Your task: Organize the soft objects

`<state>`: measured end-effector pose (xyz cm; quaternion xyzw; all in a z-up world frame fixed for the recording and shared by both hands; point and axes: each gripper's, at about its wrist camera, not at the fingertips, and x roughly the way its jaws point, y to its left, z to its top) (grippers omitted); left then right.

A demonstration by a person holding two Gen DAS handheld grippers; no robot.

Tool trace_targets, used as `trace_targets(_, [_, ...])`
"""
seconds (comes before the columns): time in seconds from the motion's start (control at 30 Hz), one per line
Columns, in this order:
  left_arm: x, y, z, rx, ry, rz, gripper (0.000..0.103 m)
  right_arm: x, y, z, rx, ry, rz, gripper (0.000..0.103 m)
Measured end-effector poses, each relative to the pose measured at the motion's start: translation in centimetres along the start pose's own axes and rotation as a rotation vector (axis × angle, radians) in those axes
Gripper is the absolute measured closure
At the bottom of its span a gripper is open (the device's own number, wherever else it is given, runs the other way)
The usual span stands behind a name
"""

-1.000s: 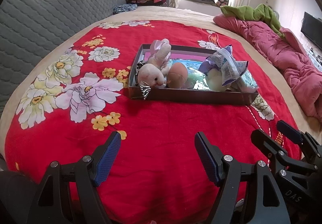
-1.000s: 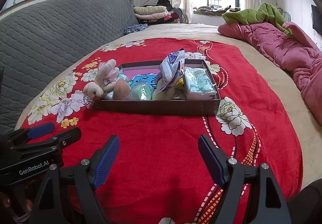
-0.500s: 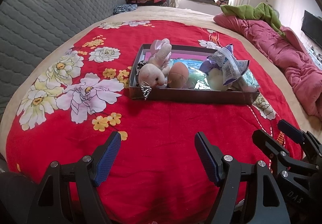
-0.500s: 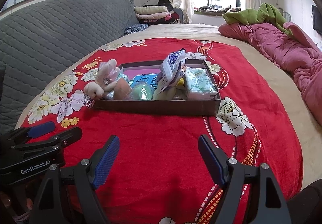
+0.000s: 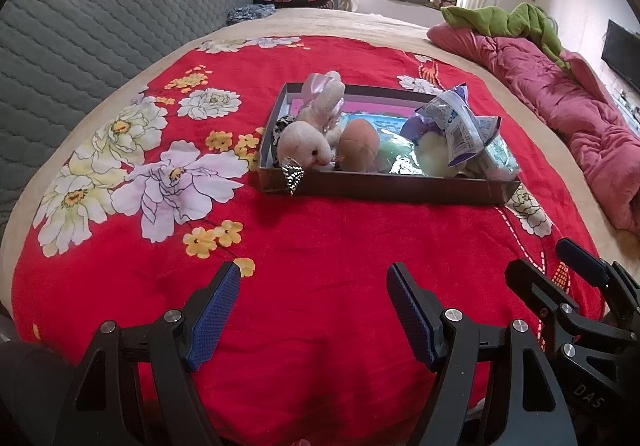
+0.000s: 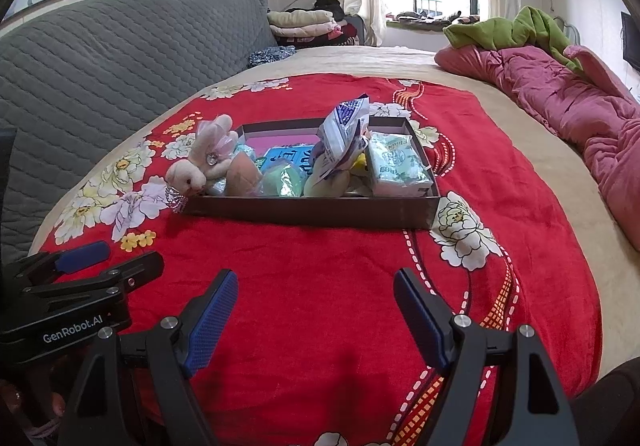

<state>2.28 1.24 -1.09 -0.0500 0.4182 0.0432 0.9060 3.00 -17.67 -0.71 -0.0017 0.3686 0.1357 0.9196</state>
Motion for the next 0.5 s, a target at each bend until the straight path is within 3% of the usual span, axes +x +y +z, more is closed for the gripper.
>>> trace_targets(0.27, [0.1,0.0,0.0,0.002,0.001,-0.011,0.026,0.2,-0.4,-0.2,0.010,0.005,-0.005,0.024])
trace_targets(0.5, [-1.4,-0.6,1.7,0.041,-0.105,-0.152,0.026,1.2,-0.9,-0.2,0.020,0.021,0.005,0.024])
